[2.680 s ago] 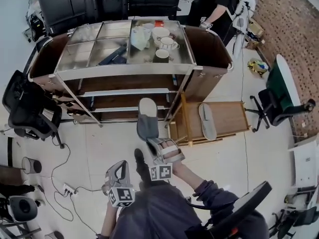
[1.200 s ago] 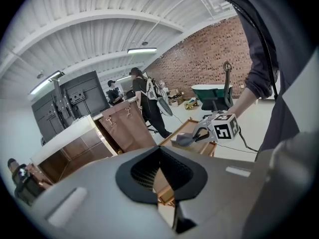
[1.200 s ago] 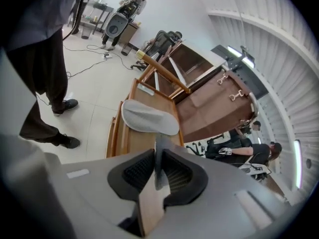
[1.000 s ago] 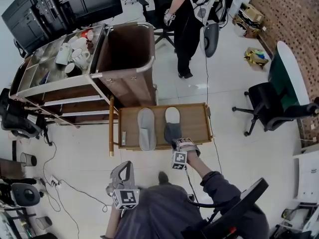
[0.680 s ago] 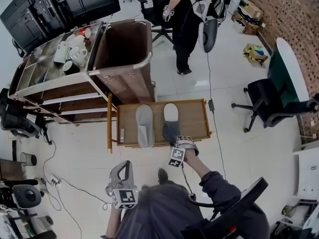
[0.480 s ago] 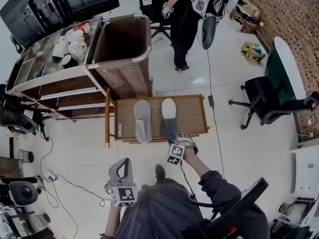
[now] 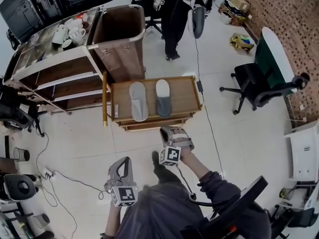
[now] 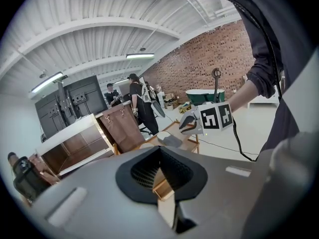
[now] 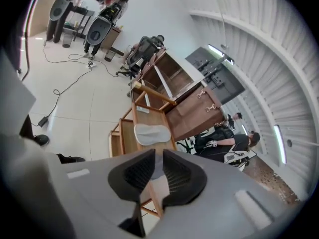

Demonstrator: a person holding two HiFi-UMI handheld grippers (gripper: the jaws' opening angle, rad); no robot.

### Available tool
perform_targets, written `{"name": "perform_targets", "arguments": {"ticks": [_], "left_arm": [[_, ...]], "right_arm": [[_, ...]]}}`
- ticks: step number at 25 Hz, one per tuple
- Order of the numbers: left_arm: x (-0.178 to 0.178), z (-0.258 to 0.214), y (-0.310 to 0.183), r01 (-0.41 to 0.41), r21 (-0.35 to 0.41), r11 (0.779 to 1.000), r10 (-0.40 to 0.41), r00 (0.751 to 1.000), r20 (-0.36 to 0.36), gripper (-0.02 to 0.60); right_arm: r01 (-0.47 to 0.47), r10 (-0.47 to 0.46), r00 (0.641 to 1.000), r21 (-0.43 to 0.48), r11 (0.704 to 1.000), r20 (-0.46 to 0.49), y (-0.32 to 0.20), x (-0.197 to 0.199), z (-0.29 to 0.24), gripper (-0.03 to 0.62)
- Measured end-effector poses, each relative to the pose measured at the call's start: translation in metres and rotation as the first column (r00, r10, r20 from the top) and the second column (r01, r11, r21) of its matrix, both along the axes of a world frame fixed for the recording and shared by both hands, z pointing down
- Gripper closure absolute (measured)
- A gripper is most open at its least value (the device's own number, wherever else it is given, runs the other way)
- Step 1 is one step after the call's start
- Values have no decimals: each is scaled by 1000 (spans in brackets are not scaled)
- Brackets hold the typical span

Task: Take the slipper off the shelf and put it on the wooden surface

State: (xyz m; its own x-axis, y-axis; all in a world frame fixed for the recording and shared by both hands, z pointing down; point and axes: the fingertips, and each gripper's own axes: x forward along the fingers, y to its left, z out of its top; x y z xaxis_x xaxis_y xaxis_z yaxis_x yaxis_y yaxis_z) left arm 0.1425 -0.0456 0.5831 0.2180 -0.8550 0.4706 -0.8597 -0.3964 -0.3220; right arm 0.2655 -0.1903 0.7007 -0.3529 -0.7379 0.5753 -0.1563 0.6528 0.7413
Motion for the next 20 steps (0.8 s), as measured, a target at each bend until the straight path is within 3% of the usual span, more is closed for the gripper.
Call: {"name": "perform_targets", "arguments": {"ticks": [11,20], "left_arm": [[8,-2,186,-89,13,996,89,996,-10,565],[39,-6,238,-107,29,994,107,994,-20,565]], "right_arm": [[-100,96,987,24,995,130,218,-6,-77,553],[-112,103,980,44,993,169,318,19,-100,553]]}}
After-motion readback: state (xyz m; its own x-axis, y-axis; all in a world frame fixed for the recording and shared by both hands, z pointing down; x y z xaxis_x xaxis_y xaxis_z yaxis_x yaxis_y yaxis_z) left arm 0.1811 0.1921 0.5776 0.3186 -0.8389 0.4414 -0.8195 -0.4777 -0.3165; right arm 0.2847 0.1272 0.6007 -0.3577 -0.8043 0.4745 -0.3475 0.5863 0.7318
